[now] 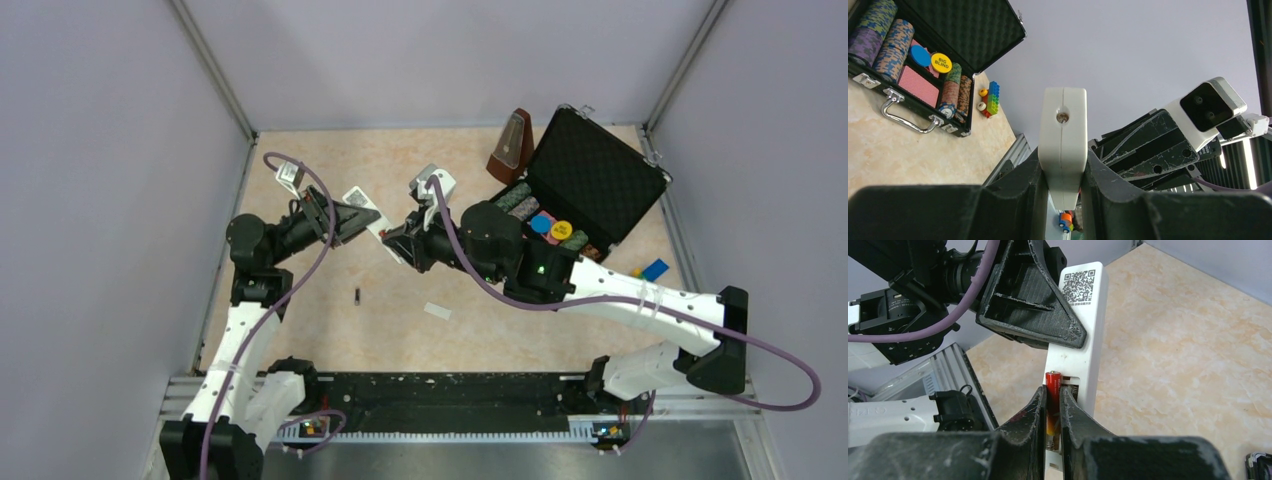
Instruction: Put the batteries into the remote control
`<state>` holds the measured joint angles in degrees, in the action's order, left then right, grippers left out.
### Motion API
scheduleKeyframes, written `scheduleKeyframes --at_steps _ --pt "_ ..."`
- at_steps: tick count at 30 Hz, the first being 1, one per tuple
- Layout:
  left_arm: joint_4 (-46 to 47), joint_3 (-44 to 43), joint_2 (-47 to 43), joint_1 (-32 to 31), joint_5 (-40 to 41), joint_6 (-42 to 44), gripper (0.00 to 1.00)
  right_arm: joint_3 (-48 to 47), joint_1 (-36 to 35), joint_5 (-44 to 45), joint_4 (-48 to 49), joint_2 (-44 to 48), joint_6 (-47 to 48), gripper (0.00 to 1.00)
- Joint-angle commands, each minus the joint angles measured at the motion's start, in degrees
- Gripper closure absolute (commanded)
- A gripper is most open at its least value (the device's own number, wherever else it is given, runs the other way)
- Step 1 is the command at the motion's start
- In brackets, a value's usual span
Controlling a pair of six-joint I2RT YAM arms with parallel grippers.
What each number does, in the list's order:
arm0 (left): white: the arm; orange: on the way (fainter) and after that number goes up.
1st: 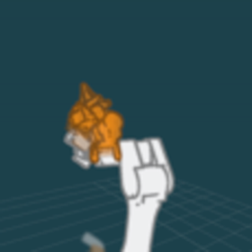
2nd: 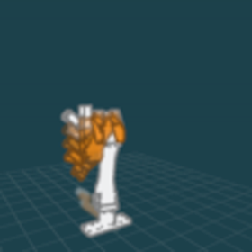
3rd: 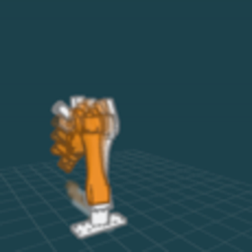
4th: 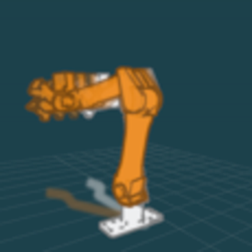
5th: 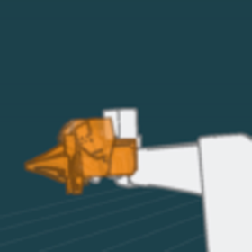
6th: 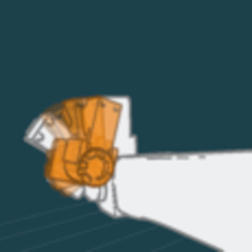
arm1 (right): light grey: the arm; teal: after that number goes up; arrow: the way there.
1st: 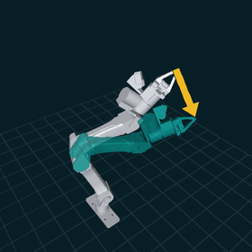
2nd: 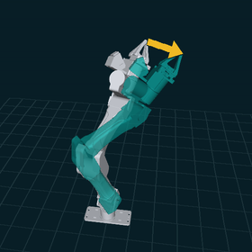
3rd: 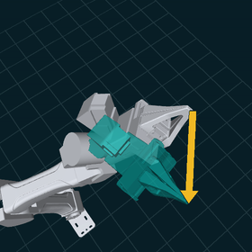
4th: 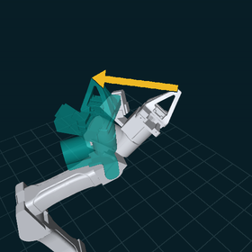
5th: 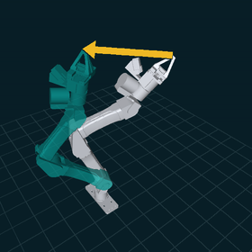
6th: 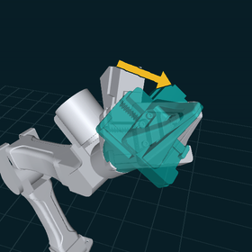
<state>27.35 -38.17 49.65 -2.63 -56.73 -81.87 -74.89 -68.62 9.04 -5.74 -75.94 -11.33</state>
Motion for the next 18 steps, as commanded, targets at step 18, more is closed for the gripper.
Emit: scheduleKeyframes --at_steps 18 --pt "-1.4 -2.3 -2.7 -0.1 3.5 4.9 1.0 -4.3 -0.7 2.3 -4.2 0.3 -5.4 0.74"
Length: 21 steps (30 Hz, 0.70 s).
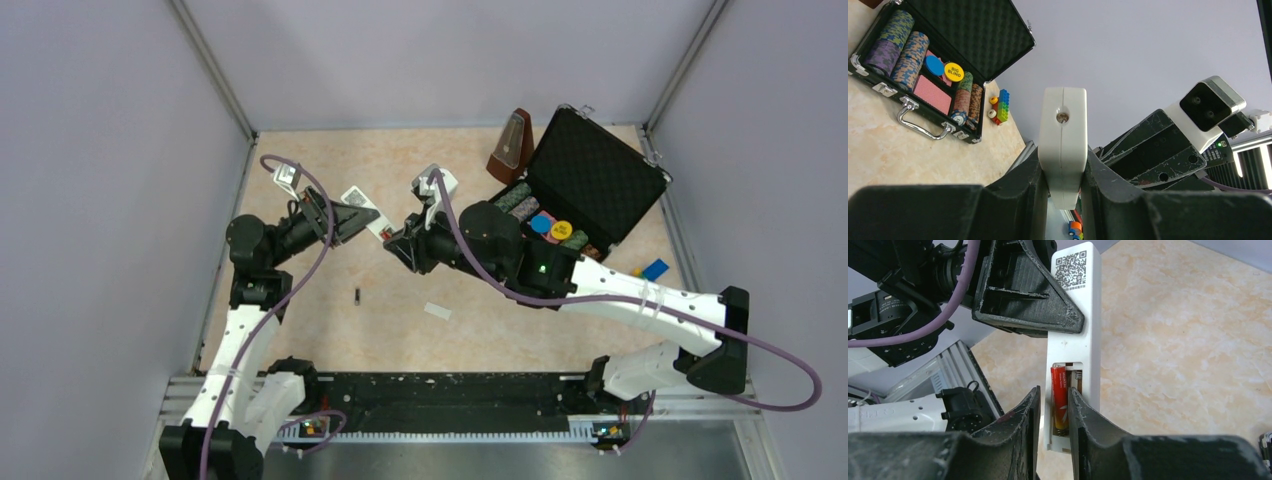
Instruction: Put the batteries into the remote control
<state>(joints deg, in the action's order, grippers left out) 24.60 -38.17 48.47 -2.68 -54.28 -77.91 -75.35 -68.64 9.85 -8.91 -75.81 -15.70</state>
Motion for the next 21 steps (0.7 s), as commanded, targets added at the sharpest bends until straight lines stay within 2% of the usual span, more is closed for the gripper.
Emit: scheduleKeyframes --at_steps 1,5,13,18,21 --pt "1.2 -2.3 -1.5 0.0 1.0 1.1 1.0 -4.1 -0.7 1.7 -1.3 0.2 -1.1 0.73" --pt "0.9 -2.3 -1.4 0.0 1.1 1.6 1.0 -5.1 -0.7 2.1 -1.5 1.2 -2.2 0.64" --pt "0.2 -3.0 -1.5 0.0 1.2 1.9 1.0 -5.0 -0.7 5.2 -2.1 5.4 -8.5 0.35" --pt "-0.1 -3.8 -2.3 0.0 1.5 2.2 1.0 -3.7 -0.6 15.8 -8.3 8.4 -23.0 0.06" --pt "-0.2 -4.0 -3.0 -0.1 1.9 2.3 1.0 -0.7 -0.6 18.4 -10.5 9.5 -33.9 0.02"
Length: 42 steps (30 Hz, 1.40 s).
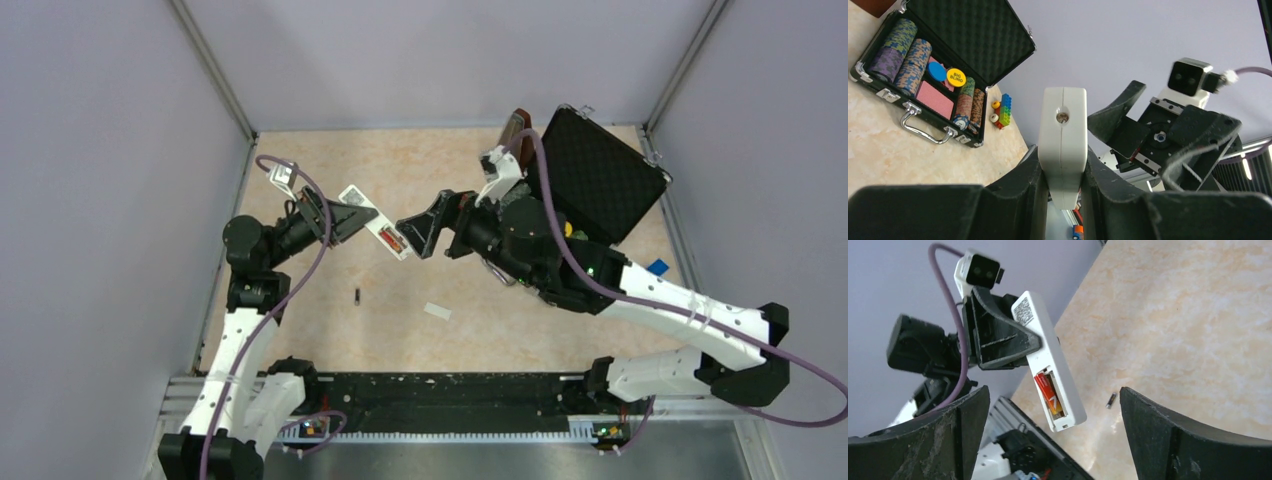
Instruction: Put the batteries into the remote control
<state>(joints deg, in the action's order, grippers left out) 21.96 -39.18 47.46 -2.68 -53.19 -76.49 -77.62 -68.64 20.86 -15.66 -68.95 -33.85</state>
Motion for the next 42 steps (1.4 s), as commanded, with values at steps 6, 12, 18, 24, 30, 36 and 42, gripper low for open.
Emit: scheduleKeyframes --at_steps 6,12,18,24,30,36,42 --pt "1.7 -3.0 -2.9 -0.1 1.9 0.2 1.0 8.5 -0.6 4.7 5.5 3.1 -30.0 0.01" --pt "3.3 -2.7 -3.2 0.0 2.9 -2.7 1.0 11.0 -0.5 1.2 14.7 -0.2 -34.5 0.01" --pt "1.6 -2.7 -3.3 -0.1 3.1 -2.7 1.0 11.0 -0.6 -0.3 21.1 -3.7 -36.2 0.01" --pt "1.2 -2.7 -3.7 -0.1 3.0 -2.5 1.0 11.3 -0.5 0.4 22.8 -5.0 -37.9 0.01" --pt "0.7 -2.6 -4.2 -0.1 2.7 -2.1 1.0 11.6 -0.5 2.3 22.7 -4.8 -37.8 0.06" --pt "0.1 -2.7 -4.6 -0.1 2.9 -1.9 1.0 11.8 -0.5 2.8 22.9 -4.7 -37.1 0.14" --pt "-0.4 -3.1 -4.7 -0.1 3.1 -1.4 1.0 9.8 -0.6 1.3 20.5 -6.1 -36.2 0.26"
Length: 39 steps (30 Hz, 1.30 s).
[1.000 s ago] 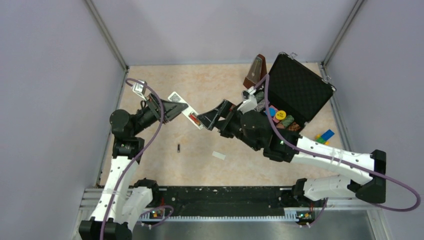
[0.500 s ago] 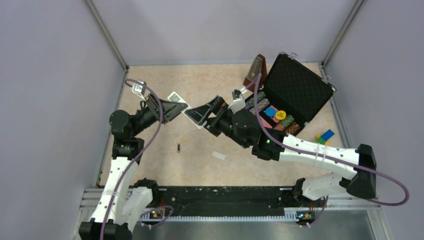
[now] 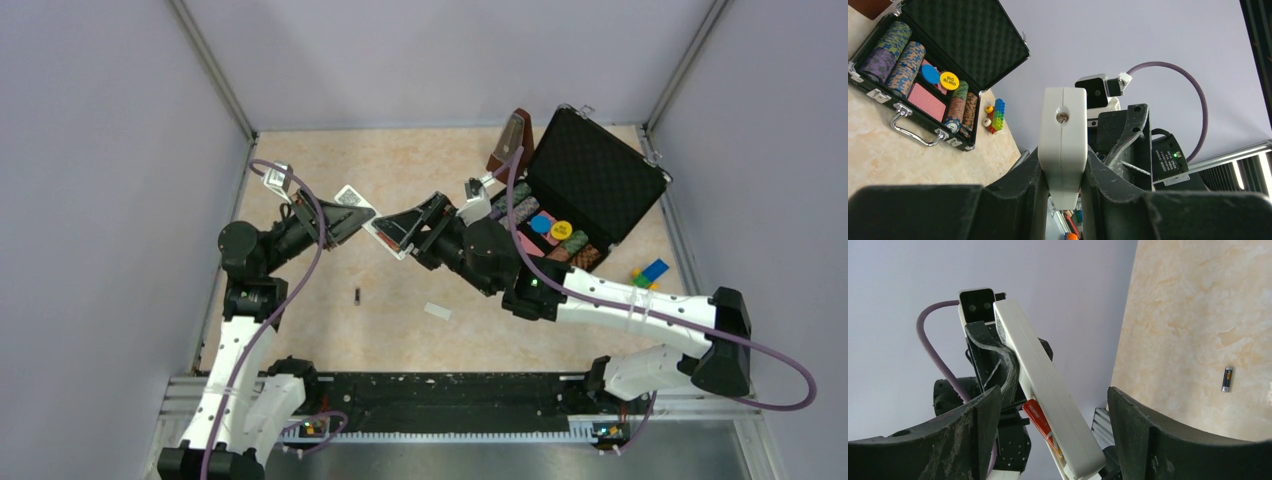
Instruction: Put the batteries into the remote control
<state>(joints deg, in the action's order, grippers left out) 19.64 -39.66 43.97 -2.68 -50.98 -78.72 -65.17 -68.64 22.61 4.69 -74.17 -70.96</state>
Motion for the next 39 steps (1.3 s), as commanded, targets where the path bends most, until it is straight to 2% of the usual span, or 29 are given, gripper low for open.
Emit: scheduleKeyframes --at_steps 1,6,11,15,20,24,28,32,39 --pt "1.8 -2.8 -1.2 -0.1 0.9 1.0 1.0 -2.5 -0.6 -0.5 0.3 -1.0 0.9 0.27" --pt "1.3 -3.0 -1.4 -0.1 1.2 1.4 1.0 -2.2 -0.6 -0.9 0.1 -1.1 1.1 0.34" --pt "1.0 -3.2 -1.3 -0.1 1.2 1.5 1.0 -2.6 -0.6 -1.3 -1.4 -1.3 0.9 0.51" --pt "0.7 -3.4 -1.1 -0.1 1.7 0.9 1.0 -3.4 -0.2 -3.5 -2.4 -1.7 0.7 0.59" --pt "0.1 -4.4 -0.2 -0.1 2.3 -1.6 1.0 -2.5 0.0 -3.7 -1.8 -1.2 0.5 0.63" --pt "-1.4 -5.3 0.5 -0.1 2.7 -3.1 1.0 -1.5 0.2 -4.7 0.6 -0.8 1.3 0.75" --pt "-1.5 -5.1 1.7 -0.1 2.4 -8.5 1.0 -0.3 0.4 -5.4 1.8 -0.5 1.3 0.76" --pt "3.0 -4.3 2.7 -0.1 1.8 -15.5 1.0 0.7 0.7 -5.7 2.3 -0.5 1.2 0.76" --pt "3.7 -5.1 2.5 -0.1 2.0 -18.8 1.0 2.5 1.0 -5.3 2.5 0.7 1.5 0.76"
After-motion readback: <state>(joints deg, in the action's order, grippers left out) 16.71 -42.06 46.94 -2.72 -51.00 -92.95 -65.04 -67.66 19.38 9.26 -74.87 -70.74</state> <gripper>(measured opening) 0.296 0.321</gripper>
